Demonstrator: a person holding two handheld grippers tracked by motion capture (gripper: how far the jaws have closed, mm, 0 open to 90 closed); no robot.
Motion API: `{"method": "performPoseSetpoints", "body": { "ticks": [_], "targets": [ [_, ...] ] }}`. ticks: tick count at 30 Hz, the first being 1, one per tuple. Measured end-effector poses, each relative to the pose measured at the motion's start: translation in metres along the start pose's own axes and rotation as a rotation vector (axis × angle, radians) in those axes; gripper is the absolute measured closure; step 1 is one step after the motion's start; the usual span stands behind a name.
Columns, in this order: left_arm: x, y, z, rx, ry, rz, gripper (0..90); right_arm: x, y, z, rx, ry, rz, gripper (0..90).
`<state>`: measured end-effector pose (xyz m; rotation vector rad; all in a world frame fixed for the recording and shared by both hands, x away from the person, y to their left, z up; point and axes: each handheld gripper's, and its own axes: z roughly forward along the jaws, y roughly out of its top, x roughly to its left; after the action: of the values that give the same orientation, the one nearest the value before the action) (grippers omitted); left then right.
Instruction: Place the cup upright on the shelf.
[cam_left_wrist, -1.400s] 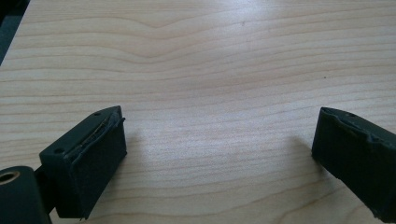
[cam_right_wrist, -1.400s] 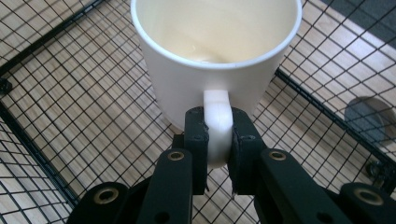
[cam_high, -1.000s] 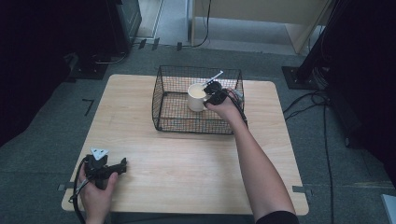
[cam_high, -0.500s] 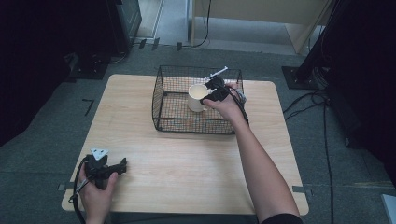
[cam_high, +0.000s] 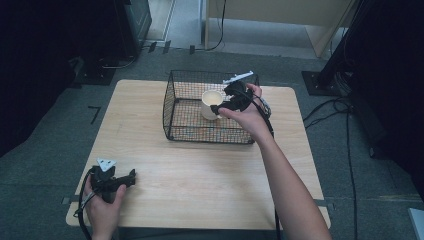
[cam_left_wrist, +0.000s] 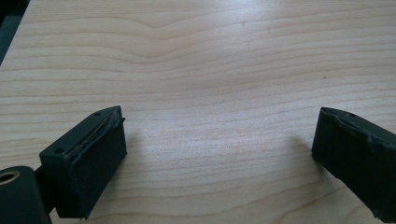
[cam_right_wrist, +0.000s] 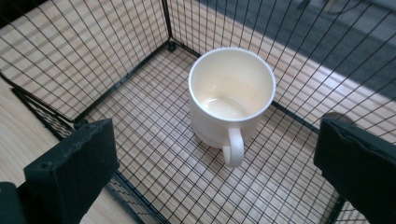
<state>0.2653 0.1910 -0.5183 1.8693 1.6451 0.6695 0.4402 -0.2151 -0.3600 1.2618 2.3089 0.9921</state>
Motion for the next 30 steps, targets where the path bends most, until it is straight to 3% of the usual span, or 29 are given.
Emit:
{"method": "performPoseSetpoints", "body": {
  "ticks": [9, 15, 30],
  "targets": [
    [0.000, 0.000, 0.000, 0.000, 0.000, 0.000, 2.9, -0.001, -0.019, -0.038, -0.094, -0.049, -0.027, 0.0],
    [0.000, 0.000, 0.000, 0.000, 0.000, 0.001, 2.9, -0.007, -0.040, -0.065, -0.151, -0.082, -0.009, 0.0],
    [0.000, 0.000, 0.000, 0.001, 0.001, 0.000, 2.9, -0.027, -0.094, -0.097, -0.188, -0.146, 0.054, 0.0]
  ]
}}
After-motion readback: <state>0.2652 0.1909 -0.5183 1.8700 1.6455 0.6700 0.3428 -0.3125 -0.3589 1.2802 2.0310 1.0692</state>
